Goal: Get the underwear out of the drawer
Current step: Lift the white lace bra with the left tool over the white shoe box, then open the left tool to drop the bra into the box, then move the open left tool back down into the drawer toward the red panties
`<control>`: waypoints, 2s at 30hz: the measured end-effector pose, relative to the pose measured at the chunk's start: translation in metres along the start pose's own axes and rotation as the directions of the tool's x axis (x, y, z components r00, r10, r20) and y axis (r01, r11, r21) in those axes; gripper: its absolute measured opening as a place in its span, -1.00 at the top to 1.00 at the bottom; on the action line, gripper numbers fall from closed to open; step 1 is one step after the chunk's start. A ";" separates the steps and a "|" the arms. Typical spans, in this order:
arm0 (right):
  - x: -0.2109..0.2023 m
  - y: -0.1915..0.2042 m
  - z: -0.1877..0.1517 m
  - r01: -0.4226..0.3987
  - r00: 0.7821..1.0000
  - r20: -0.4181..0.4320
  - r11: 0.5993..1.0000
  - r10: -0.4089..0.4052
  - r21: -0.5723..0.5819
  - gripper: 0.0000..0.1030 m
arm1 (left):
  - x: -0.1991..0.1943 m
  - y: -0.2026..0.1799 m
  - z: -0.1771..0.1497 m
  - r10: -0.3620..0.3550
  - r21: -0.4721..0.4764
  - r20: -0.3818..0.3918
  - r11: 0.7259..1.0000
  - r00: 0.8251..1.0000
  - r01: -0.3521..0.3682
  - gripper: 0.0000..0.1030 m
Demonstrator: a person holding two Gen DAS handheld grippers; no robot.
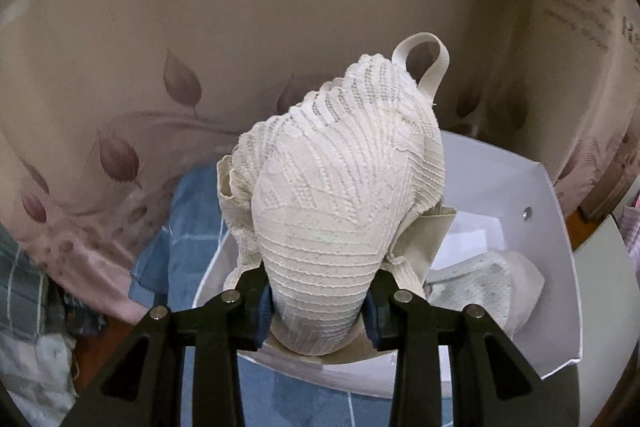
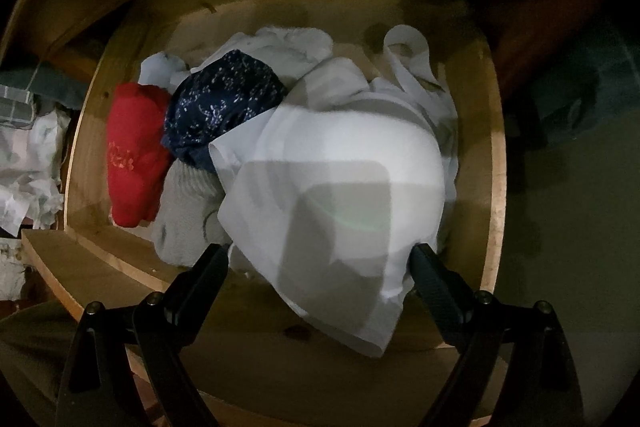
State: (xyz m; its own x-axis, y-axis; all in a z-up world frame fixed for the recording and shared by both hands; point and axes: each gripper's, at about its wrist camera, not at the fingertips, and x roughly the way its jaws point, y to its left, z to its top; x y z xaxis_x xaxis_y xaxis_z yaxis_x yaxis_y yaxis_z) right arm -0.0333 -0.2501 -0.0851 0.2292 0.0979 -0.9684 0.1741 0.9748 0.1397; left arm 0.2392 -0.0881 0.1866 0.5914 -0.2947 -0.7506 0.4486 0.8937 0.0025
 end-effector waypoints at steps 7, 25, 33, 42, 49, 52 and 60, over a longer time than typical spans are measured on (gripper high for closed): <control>0.000 -0.001 -0.001 0.000 1.000 0.000 1.000 0.000 -0.001 -0.76 | 0.014 0.010 -0.020 0.028 -0.108 -0.088 0.993 0.996 -0.037 0.31; 0.001 0.003 0.000 0.005 1.000 0.003 1.000 -0.005 0.004 -0.76 | -0.007 -0.011 -0.049 0.115 -0.207 -0.206 0.965 0.972 -0.158 0.07; 0.002 0.002 0.002 0.006 1.000 0.000 1.000 -0.006 0.003 -0.76 | -0.011 -0.020 -0.048 0.062 -0.106 -0.147 0.991 0.987 -0.078 -0.24; 0.001 -0.001 0.006 -0.003 1.000 -0.002 1.000 0.003 0.012 -0.76 | -0.052 -0.024 -0.040 0.071 -0.087 -0.024 0.994 0.997 -0.072 -0.27; -0.003 -0.010 0.007 -0.028 1.000 0.016 0.999 0.027 0.043 -0.76 | -0.100 -0.027 -0.083 0.090 -0.015 0.009 0.996 0.996 -0.090 -0.30; -0.006 -0.016 0.008 -0.055 0.998 0.022 0.997 0.054 0.058 -0.76 | -0.112 -0.027 -0.116 0.078 0.007 -0.008 0.997 0.997 -0.078 -0.31; -0.008 -0.038 0.015 -0.170 0.986 0.032 0.967 0.167 0.188 -0.76 | -0.079 -0.006 -0.205 0.027 -0.098 -0.145 0.994 0.989 -0.042 -0.31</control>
State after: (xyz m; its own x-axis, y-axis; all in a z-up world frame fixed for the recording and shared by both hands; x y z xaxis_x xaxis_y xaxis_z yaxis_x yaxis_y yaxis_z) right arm -0.0277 -0.2913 -0.0795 0.2855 0.2525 -0.9245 0.3095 0.8887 0.3383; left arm 0.0521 -0.0010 0.1107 0.5002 -0.2183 -0.8379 0.3561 0.9340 -0.0308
